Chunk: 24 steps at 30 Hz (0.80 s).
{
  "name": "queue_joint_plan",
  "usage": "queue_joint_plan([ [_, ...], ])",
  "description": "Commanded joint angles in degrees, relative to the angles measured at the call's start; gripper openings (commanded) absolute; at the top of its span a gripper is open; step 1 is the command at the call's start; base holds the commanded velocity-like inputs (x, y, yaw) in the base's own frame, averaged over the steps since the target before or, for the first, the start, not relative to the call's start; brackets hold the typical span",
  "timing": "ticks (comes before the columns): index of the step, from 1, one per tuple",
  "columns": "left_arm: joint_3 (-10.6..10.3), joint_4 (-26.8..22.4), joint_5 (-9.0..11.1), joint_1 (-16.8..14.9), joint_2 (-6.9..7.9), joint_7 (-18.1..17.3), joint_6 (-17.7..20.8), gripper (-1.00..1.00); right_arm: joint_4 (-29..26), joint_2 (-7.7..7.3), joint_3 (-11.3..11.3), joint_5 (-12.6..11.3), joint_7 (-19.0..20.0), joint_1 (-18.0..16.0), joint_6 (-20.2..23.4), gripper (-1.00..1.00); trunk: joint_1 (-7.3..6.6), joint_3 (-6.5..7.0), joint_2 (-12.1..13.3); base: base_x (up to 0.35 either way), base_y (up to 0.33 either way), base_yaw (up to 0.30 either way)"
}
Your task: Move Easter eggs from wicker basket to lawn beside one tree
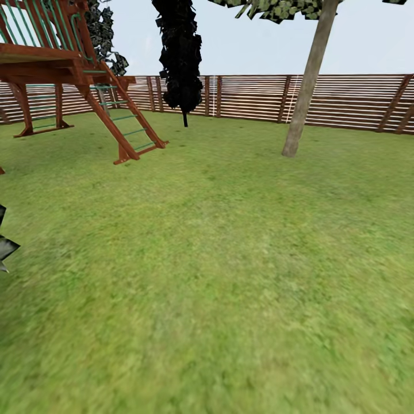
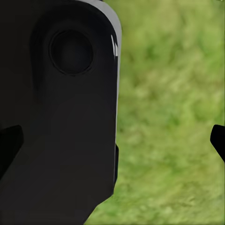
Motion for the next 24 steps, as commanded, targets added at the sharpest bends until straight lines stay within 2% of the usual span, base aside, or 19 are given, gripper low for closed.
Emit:
queue_joint_plan([
  [1, 0.01, -0.05, 0.02, 0.02, 0.00, -0.02, -0.11, 1.00, 0.06, 0.01, 0.07, 0.15, -0.18, -0.03, -0.15, 1.00, 0.00, 0.06, -0.02, 0.000, 0.000, 0.000],
  [24, 0.01, -0.05, 0.02, 0.02, 0.00, -0.02, -0.11, 1.00, 0.07, -0.15, 0.07, 0.18, -0.18, 0.00, -0.15, 1.00, 0.00, 2.19, -0.02, 0.000, 0.000, 0.000],
])
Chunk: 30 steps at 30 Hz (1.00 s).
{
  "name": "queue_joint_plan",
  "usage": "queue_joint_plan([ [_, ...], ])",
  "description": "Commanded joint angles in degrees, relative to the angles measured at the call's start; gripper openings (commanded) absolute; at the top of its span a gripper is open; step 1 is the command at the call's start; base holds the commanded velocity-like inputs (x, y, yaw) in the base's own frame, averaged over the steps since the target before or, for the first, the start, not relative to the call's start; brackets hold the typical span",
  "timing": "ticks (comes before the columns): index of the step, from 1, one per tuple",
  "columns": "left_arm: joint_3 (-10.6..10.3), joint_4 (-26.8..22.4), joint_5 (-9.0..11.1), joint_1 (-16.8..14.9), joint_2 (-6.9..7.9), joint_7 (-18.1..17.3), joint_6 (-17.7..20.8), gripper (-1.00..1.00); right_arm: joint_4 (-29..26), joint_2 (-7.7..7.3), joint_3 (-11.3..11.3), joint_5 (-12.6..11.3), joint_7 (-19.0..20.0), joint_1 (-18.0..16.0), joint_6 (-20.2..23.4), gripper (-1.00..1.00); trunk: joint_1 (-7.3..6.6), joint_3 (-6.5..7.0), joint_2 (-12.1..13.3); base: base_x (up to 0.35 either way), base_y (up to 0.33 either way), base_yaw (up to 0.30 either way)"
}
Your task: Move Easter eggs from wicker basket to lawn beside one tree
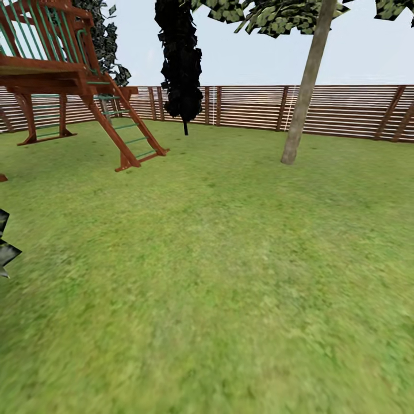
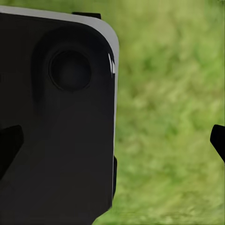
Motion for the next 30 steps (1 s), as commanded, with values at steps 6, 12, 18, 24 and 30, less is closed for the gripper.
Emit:
queue_joint_plan([
  [6, 0.01, -0.05, 0.02, 0.02, 0.00, -0.02, -0.10, 1.00, 0.05, 0.00, 0.08, 0.14, -0.19, -0.03, -0.15, 1.00, 0.00, 0.52, -0.02, 0.000, 0.000, 0.000],
  [12, 0.01, -0.05, 0.02, 0.02, 0.00, -0.02, -0.10, 1.00, 0.05, -0.07, 0.08, -0.07, -0.17, -0.04, -0.15, 1.00, 0.00, 1.08, -0.02, 0.000, 0.000, 0.000],
  [18, 0.01, -0.05, 0.02, 0.02, 0.00, -0.02, -0.10, 1.00, 0.05, -0.08, 0.08, -0.06, -0.16, -0.04, -0.15, 1.00, 0.00, 1.64, -0.02, 0.000, 0.000, 0.000],
  [24, 0.01, -0.05, 0.02, 0.02, 0.00, -0.02, -0.10, 1.00, 0.05, -0.14, 0.08, -0.10, -0.18, -0.04, -0.15, 1.00, 0.00, 2.19, -0.02, 0.000, 0.000, 0.000],
  [30, 0.01, -0.05, 0.02, 0.02, 0.00, -0.02, -0.10, 1.00, 0.05, -0.17, 0.08, -0.06, -0.16, -0.04, -0.15, 1.00, 0.00, 2.75, -0.02, 0.000, 0.000, 0.000],
])
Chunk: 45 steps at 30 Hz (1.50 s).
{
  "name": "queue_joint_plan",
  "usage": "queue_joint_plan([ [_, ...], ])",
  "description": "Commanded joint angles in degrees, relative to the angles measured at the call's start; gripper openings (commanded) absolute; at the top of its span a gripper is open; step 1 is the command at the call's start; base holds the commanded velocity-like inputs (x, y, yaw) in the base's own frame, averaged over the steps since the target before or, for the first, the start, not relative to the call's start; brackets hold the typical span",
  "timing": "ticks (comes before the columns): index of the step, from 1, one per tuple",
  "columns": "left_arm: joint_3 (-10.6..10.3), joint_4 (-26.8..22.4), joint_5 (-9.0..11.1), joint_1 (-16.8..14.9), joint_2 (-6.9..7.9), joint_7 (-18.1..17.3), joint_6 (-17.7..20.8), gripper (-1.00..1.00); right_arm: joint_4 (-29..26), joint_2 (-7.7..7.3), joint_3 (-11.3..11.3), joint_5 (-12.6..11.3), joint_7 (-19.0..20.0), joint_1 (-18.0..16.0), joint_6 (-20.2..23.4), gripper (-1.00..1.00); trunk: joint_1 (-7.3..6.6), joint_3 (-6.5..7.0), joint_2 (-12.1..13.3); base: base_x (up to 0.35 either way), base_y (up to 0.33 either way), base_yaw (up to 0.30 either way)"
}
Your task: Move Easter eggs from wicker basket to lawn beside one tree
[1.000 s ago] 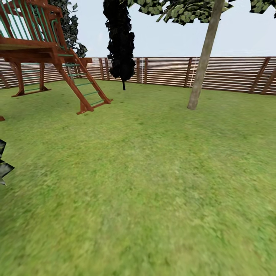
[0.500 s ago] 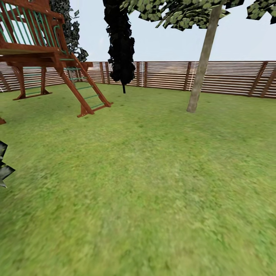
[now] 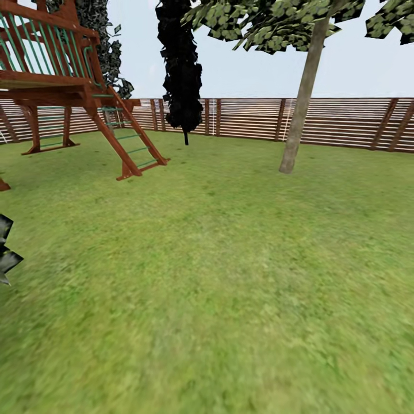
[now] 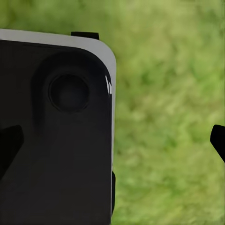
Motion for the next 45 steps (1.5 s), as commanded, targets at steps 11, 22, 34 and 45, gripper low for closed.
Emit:
queue_joint_plan([
  [11, 0.01, -0.06, 0.02, 0.02, 0.00, -0.02, -0.10, 1.00, 0.05, 0.00, 0.08, 0.24, -0.18, -0.03, -0.15, 1.00, 0.00, 0.98, -0.02, 0.000, 0.000, 0.000],
  [22, 0.01, -0.06, 0.02, 0.02, 0.00, -0.02, -0.10, 1.00, 0.03, 0.03, 0.10, 0.23, 0.05, -0.01, -0.09, 1.00, 0.00, 2.00, -0.02, 0.000, 0.000, 0.000],
  [34, 0.01, -0.06, 0.02, 0.02, 0.00, -0.02, -0.10, 1.00, -0.12, 0.07, 0.09, 0.16, 0.23, -0.03, -0.14, 1.00, 0.00, 3.12, -0.02, 0.000, 0.000, 0.000],
  [45, 0.01, -0.06, 0.02, 0.02, 0.00, -0.02, -0.10, 1.00, -0.26, 0.10, 0.26, 0.48, 0.17, -0.02, -4.16, 1.00, 0.00, 4.11, -0.02, 0.000, 0.000, 0.078],
])
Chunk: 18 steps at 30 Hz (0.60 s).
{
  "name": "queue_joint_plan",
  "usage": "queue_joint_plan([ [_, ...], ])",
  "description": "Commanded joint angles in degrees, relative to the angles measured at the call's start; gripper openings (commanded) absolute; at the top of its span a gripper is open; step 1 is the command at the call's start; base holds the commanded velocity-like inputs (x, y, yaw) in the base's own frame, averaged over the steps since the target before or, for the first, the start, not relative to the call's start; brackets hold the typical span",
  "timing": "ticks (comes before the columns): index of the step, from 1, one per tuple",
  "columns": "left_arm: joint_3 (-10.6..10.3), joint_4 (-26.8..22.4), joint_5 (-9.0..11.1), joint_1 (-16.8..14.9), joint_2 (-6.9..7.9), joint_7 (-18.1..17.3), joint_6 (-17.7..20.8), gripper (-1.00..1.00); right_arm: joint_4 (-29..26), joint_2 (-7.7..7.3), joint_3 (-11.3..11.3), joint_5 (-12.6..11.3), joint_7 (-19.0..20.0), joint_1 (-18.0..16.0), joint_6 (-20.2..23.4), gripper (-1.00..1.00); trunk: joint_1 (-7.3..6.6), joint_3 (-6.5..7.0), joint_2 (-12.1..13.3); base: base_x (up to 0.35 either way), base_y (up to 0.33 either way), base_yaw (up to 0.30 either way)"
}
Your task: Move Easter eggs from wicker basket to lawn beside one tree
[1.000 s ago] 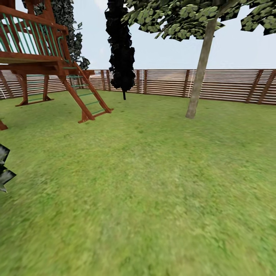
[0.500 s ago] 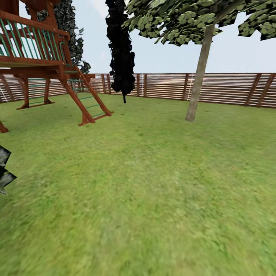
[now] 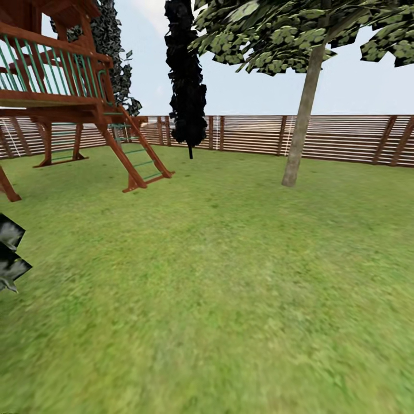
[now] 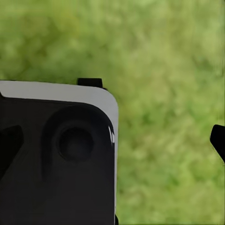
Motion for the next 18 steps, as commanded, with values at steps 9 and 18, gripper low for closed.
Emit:
queue_joint_plan([
  [9, 0.01, -0.06, 0.02, 0.02, 0.00, -0.02, -0.10, 1.00, 0.11, 0.05, 0.19, 0.12, -0.30, -0.03, -0.11, 1.00, 0.00, 0.76, -0.02, 0.000, 0.000, 0.095],
  [18, -0.07, -0.48, 0.11, 0.02, -0.25, -0.02, -0.10, 1.00, 0.18, 0.02, 0.18, 0.06, -0.31, -0.02, 0.05, 1.00, 0.00, 1.51, -0.02, 0.000, 0.000, 0.076],
])
